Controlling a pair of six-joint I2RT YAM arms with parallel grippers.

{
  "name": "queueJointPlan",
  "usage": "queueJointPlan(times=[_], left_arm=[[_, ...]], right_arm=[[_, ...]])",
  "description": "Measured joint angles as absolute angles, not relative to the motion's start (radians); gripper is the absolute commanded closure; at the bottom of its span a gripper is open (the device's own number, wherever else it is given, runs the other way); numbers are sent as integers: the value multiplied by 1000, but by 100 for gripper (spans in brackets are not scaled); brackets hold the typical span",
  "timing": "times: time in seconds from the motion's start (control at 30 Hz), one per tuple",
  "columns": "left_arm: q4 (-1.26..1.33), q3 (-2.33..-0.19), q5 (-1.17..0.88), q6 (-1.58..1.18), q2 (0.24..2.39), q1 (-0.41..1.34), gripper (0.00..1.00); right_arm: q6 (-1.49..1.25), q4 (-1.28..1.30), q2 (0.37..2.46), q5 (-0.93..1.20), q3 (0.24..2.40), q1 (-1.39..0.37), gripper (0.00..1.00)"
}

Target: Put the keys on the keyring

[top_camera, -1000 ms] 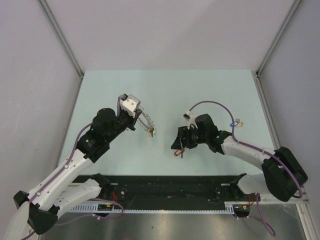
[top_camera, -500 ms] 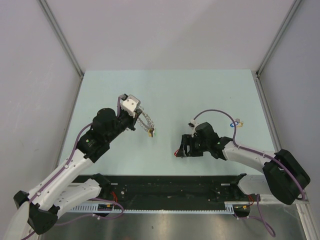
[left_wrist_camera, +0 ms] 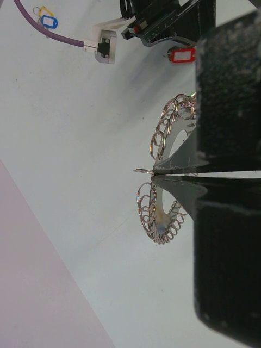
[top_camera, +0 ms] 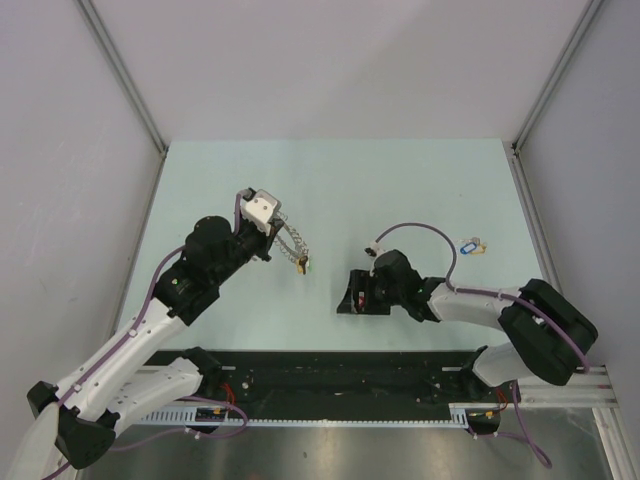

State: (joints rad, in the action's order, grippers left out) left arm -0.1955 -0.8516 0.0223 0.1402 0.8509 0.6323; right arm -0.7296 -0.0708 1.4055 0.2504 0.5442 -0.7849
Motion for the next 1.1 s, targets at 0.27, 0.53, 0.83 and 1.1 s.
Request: queueJointPlan(times=[0.27, 0.53, 0.83, 1.1], left_arm=[[-196, -852, 23, 141, 851, 632, 100], [-196, -851, 24, 146, 851, 632, 100], [-196, -851, 24, 158, 851, 632, 100], [-196, -851, 24, 159, 851, 632, 100]], right_arm=[[-754, -282, 1555, 279, 604, -828, 15], [-628, -239, 1576, 285, 690, -848, 19], [-374, -5, 1299, 181, 671, -765, 45], [-255, 57, 1244, 210, 580, -624, 55]])
